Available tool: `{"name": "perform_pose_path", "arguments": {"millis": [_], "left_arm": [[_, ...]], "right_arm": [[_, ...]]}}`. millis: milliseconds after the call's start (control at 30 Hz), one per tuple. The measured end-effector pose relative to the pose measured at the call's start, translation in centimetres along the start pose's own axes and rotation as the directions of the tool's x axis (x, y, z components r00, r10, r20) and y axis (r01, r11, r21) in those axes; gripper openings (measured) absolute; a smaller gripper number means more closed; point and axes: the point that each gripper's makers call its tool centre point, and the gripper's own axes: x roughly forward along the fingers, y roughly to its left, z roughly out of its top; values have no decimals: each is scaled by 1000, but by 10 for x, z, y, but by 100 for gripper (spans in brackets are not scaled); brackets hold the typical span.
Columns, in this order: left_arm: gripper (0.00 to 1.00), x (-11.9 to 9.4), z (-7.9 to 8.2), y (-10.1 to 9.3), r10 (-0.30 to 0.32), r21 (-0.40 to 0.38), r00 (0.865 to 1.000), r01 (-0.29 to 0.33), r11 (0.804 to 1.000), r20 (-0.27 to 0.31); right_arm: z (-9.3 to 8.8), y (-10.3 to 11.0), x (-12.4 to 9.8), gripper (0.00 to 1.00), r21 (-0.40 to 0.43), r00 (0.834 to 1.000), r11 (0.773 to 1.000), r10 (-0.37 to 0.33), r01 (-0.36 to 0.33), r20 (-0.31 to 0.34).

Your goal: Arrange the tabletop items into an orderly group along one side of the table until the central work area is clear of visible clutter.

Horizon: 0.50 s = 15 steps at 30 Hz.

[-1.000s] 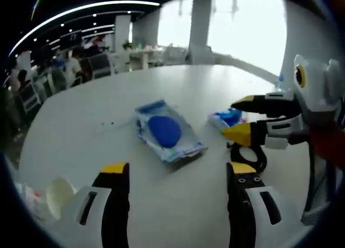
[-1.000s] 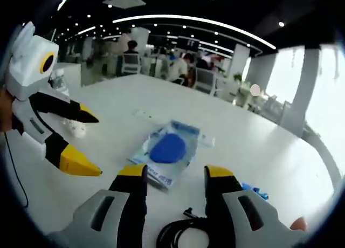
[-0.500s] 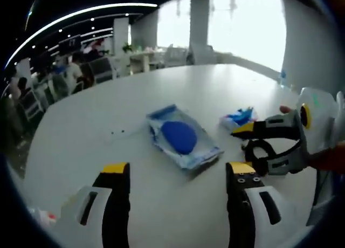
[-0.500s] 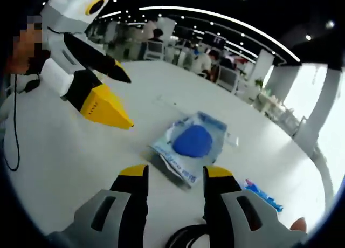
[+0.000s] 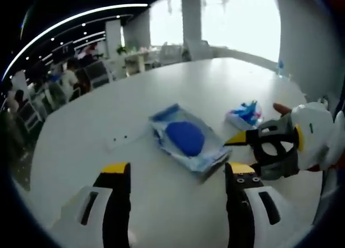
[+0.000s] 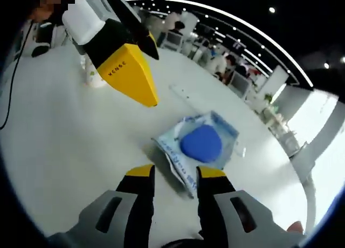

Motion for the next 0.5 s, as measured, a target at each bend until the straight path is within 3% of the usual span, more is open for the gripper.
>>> {"name": "perform_pose_path", "arguments": {"millis": [500], "left_arm": [[67,11,4,8,-6,26,1000,6,1000,-12]], "right_arm": [[2,1,20,16,-133,1000,991,10,-13,-27]]}}
